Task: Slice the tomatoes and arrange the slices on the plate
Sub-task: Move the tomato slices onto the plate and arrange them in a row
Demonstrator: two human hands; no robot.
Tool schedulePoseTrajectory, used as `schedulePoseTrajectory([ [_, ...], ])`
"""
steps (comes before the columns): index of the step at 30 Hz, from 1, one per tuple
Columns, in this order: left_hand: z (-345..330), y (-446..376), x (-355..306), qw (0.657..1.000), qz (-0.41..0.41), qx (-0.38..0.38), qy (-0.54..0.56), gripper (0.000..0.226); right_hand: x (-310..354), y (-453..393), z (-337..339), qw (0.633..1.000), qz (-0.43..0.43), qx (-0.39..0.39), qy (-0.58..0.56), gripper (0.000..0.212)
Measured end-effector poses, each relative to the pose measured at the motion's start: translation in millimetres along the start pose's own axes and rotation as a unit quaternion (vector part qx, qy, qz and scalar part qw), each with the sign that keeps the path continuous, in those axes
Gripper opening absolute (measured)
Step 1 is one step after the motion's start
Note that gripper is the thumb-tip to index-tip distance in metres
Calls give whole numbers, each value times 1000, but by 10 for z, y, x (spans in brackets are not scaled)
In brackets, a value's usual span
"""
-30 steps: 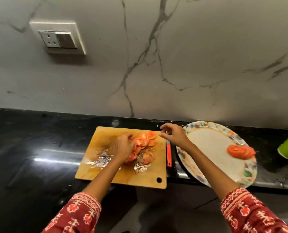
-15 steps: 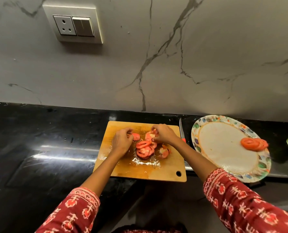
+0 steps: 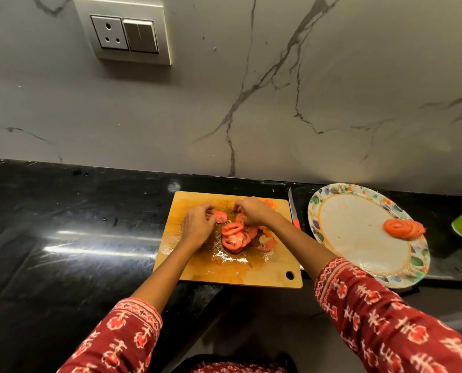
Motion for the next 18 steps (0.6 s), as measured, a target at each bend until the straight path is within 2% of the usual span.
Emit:
schedulePoseTrajectory([
  [4,17,-7,-65,1000,-9,-1,2,33,-68,-49,68,1000,-23,13,-4,23],
  [10,17,-49,-203,999,-16,-2,32,33,-128,50,376,984,-3,-9,-180,18],
  [15,-71,-72,-353,998,-28,27,57,35,-270,188,490,972,-4,-4,-235,12],
  [18,-98,-69,-474,996,-38,31,76,34,-283,266,598,949,15,-5,-316,5],
])
Point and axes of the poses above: each hand's wrist, its own y-axis away from the middle knuckle, its own z-axis out of the back of the hand, x = y × z, the point moved 10 cm from there along -y, towards the middle knuckle, and after that the axes turned 8 degrees about -y, right-handed, at the moved point
